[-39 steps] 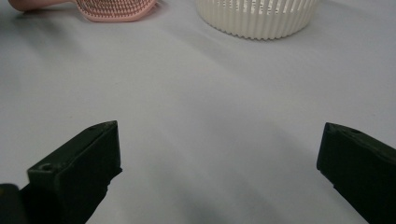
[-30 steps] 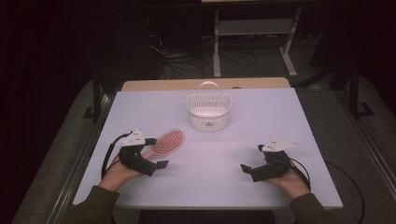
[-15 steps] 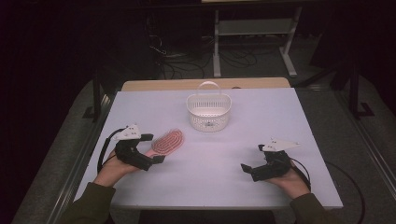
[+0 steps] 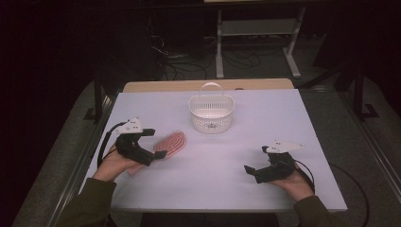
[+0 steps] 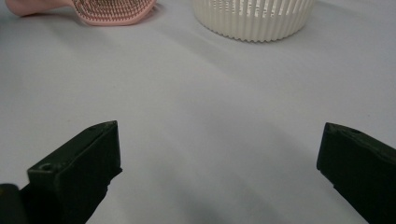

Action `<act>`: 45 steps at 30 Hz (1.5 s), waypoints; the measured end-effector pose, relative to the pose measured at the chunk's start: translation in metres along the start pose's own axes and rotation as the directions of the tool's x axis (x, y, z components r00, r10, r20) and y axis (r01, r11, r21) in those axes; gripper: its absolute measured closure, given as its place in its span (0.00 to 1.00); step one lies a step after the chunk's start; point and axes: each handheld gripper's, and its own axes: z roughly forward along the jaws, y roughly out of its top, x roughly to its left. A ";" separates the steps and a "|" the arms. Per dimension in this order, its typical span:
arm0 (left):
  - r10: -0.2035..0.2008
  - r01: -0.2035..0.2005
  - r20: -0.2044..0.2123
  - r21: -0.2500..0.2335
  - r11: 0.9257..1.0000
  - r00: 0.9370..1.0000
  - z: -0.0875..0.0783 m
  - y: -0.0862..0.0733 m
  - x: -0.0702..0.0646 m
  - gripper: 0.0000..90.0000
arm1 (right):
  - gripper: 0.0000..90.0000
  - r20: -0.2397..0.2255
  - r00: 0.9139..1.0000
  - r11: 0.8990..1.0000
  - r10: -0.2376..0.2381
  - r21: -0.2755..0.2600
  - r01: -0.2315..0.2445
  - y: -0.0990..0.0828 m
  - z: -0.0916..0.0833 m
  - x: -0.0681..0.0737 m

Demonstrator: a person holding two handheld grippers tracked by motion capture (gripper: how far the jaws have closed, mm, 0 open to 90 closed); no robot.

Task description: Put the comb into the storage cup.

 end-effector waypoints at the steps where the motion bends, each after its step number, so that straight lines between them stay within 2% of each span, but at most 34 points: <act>1: 0.002 -0.002 0.001 -0.003 1.000 1.000 0.000 0.002 0.000 0.00 | 0.00 0.000 1.000 1.000 0.001 0.000 -0.001 0.000 0.000 0.000; 5: 0.007 -0.007 -0.006 -0.012 1.000 1.000 -0.002 0.008 0.003 0.00 | 0.00 -0.001 1.000 1.000 0.000 0.001 0.000 0.000 0.000 0.000; 11: 0.003 -0.003 0.007 -0.017 1.000 1.000 -0.002 0.013 0.007 0.00 | 0.00 0.001 1.000 1.000 0.000 -0.001 0.000 0.000 0.000 0.000; 21: -0.011 0.012 0.004 -0.026 1.000 1.000 0.000 0.012 0.014 0.00 | 0.00 0.001 1.000 1.000 -0.002 -0.003 0.002 0.000 -0.001 0.001; 27: -0.016 0.016 -0.018 -0.006 1.000 1.000 -0.001 0.008 0.018 0.00 | 0.00 0.001 1.000 1.000 -0.003 -0.004 0.003 0.000 0.000 0.001; 37: -0.034 0.034 -0.074 0.008 0.999 0.997 -0.015 0.000 0.032 0.00 | 0.00 0.002 1.000 1.000 -0.004 -0.009 0.004 0.000 -0.001 0.001; 45: -0.046 0.047 -0.095 0.008 0.999 0.994 -0.024 -0.005 0.037 0.00 | 0.00 0.004 1.000 1.000 0.002 -0.007 -0.002 0.001 0.000 0.000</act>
